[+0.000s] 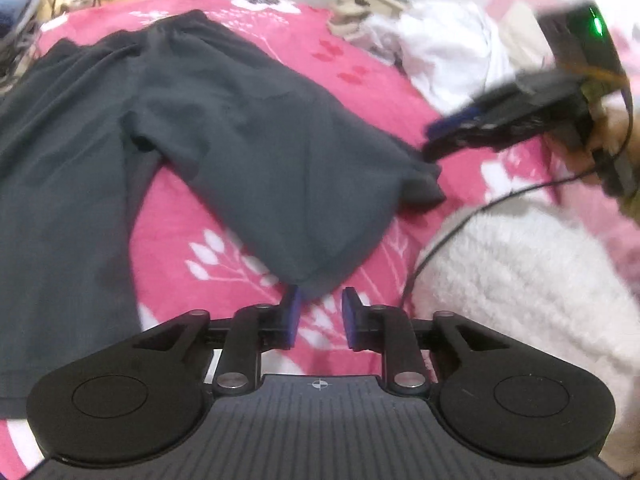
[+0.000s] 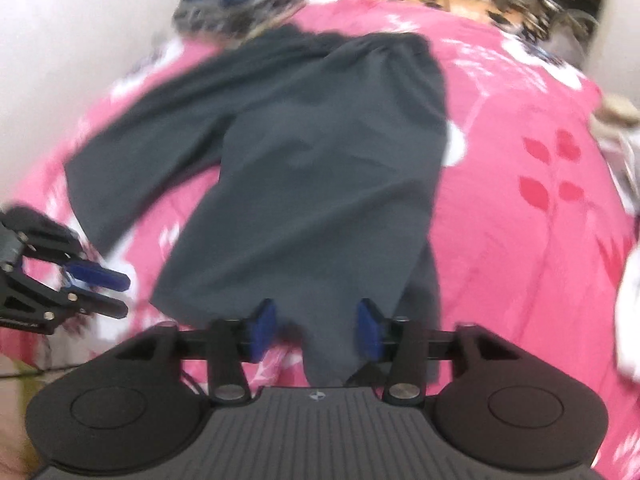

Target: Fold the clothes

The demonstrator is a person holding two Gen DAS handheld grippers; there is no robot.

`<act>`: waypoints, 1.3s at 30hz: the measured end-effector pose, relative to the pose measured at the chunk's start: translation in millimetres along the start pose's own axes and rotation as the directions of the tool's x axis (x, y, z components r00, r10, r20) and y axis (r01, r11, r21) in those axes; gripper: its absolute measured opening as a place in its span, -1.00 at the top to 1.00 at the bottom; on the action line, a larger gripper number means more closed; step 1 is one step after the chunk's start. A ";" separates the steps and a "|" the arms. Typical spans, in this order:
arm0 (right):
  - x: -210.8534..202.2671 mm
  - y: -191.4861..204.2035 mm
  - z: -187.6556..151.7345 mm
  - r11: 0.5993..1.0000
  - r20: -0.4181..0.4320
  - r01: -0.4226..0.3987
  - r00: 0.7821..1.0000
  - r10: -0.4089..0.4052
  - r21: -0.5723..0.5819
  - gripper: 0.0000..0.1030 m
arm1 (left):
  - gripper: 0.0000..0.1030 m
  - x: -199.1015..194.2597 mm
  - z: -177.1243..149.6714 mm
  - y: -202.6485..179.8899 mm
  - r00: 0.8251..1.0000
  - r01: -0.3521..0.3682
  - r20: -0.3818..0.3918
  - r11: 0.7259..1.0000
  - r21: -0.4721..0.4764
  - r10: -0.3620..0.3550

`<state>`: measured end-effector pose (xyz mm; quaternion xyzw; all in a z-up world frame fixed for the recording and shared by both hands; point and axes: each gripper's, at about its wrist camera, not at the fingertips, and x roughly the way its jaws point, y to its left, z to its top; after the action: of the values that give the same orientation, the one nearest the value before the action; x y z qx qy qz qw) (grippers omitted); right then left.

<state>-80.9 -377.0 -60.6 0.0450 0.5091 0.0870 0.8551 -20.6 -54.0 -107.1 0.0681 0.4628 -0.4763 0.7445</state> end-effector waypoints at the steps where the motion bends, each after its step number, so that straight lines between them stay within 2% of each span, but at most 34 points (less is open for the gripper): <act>1: -7.8 -11.6 -2.7 0.998 0.015 -0.005 1.000 0.005 0.056 -0.03 | 0.52 -4.1 2.3 6.7 1.000 0.012 0.014 0.999 -0.035 -0.012; 3: -19.2 -40.9 -7.9 0.981 0.050 -0.012 0.999 0.003 0.192 -0.03 | 0.50 -5.4 8.1 18.5 0.999 0.035 0.026 0.993 -0.116 -0.032; 6: -20.1 -78.4 -19.1 0.922 0.092 -0.047 0.996 0.013 0.384 -0.03 | 0.50 5.3 19.0 30.0 0.999 0.045 0.034 0.978 -0.203 -0.039; 8: -11.1 -87.2 -22.9 0.905 0.094 -0.063 0.995 0.025 0.420 -0.02 | 0.50 20.4 25.7 34.7 1.000 0.023 0.019 0.970 -0.241 -0.019; 11: 4.7 -82.3 -23.6 0.919 0.084 -0.060 0.996 0.029 0.390 0.02 | 0.50 45.7 33.9 34.3 0.999 -0.045 -0.015 0.967 -0.250 0.043; 15: 13.1 -67.9 -24.1 0.959 0.083 -0.043 0.996 0.020 0.279 0.13 | 0.50 69.1 40.8 31.6 0.994 -0.109 -0.050 0.962 -0.251 0.100; 18: 14.9 -63.1 -26.3 0.967 0.079 -0.079 0.995 0.062 0.240 0.21 | 0.51 75.5 40.1 30.6 0.991 -0.129 -0.059 0.961 -0.246 0.118; 23: 30.5 -64.8 -27.7 0.968 0.053 -0.090 0.995 0.080 0.232 0.29 | 0.51 76.0 35.6 32.5 0.991 -0.135 -0.054 0.959 -0.250 0.125; 26: 37.6 -56.5 -21.7 0.966 0.073 -0.158 0.987 0.146 0.206 0.30 | 0.51 76.8 36.3 32.2 0.991 -0.132 -0.050 0.960 -0.246 0.123; 34: 54.1 -38.2 -7.2 0.931 0.125 -0.333 0.940 0.316 0.147 0.30 | 0.51 75.9 34.1 26.3 0.988 -0.152 -0.042 0.962 -0.225 0.147; 37: 41.3 -61.9 -13.6 0.887 0.192 -0.388 0.918 0.347 0.251 0.28 | 0.51 76.2 33.7 27.3 0.989 -0.149 -0.038 0.960 -0.238 0.144; 39: 27.7 -81.1 -23.3 0.843 0.262 -0.428 0.897 0.354 0.326 0.27 | 0.51 76.6 32.3 27.5 0.989 -0.145 -0.033 0.958 -0.246 0.141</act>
<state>-80.1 -451.4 -109.0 0.3194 0.4113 0.1564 0.8392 29.9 -106.3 -156.0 0.0116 0.5180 -0.3592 0.7762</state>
